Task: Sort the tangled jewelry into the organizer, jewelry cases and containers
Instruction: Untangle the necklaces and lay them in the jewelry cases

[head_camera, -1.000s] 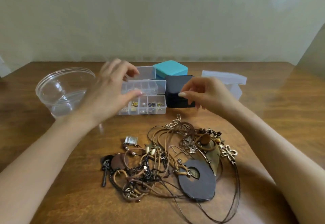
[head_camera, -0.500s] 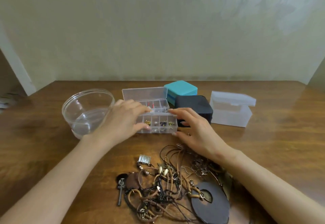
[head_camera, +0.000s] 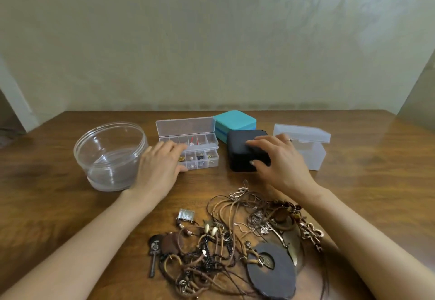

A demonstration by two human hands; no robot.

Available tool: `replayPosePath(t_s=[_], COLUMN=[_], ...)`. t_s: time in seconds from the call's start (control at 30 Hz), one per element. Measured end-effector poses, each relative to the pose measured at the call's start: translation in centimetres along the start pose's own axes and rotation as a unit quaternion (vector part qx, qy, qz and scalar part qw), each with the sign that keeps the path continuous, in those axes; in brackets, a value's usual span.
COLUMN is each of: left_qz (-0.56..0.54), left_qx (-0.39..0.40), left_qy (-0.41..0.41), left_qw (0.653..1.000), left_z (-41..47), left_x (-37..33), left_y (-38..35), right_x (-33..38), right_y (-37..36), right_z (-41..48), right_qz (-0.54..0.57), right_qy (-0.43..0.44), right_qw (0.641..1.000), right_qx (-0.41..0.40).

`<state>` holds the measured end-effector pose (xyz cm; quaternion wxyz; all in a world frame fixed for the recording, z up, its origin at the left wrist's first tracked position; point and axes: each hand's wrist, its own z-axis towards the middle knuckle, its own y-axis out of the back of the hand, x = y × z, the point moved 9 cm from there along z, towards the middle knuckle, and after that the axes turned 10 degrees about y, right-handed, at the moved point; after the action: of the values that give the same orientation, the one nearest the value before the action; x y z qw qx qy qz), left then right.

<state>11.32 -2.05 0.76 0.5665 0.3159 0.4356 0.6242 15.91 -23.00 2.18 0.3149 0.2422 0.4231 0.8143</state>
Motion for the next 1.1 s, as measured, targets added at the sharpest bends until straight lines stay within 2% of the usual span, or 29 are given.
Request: replayPosePath(t_s=[0.07, 0.3, 0.47, 0.5, 0.67, 0.8, 0.9, 1.03, 1.1], left_qz=[0.003, 0.015, 0.024, 0.019, 0.019, -0.006, -0.021, -0.046, -0.071], left_qx=[-0.020, -0.049, -0.115, -0.109, 0.059, 0.095, 0.125, 0.192, 0.222], left_qy=[0.006, -0.016, 0.015, 0.023, 0.020, 0.011, 0.012, -0.012, -0.022], left_qw=[1.000, 0.999, 0.993, 0.994, 0.998, 0.995, 0.992, 0.980, 0.972], left_z=[0.2, 0.4, 0.0, -0.1, -0.4, -0.2, 0.0, -0.5, -0.9], left_x=[0.2, -0.4, -0.1, 0.0, -0.1, 0.1, 0.5, -0.1, -0.6], left_y=[-0.2, 0.1, 3.5, 3.9, 1.1, -0.8, -1.6, -2.3, -2.5], right_x=[0.4, -0.2, -0.4, -0.2, 1.1, 1.4, 0.2, -1.9, -1.9], right_y=[-0.3, 0.7, -1.9, -2.3, -3.2, -2.8, -3.6, -5.3, -5.1], right_z=[0.1, 0.6, 0.6, 0.9, 1.9, 2.7, 3.4, 4.4, 5.1], right_qz=[-0.020, 0.014, 0.006, -0.007, -0.073, -0.078, -0.078, -0.029, -0.010], right_qy=[0.016, 0.019, 0.012, 0.020, 0.061, 0.062, 0.043, 0.008, 0.005], right_qw=[0.999, 1.000, 0.998, 0.997, 0.991, 0.987, 0.979, 0.960, 0.958], right_qx=[0.022, -0.004, 0.061, 0.068, 0.096, 0.127, 0.182, 0.278, 0.285])
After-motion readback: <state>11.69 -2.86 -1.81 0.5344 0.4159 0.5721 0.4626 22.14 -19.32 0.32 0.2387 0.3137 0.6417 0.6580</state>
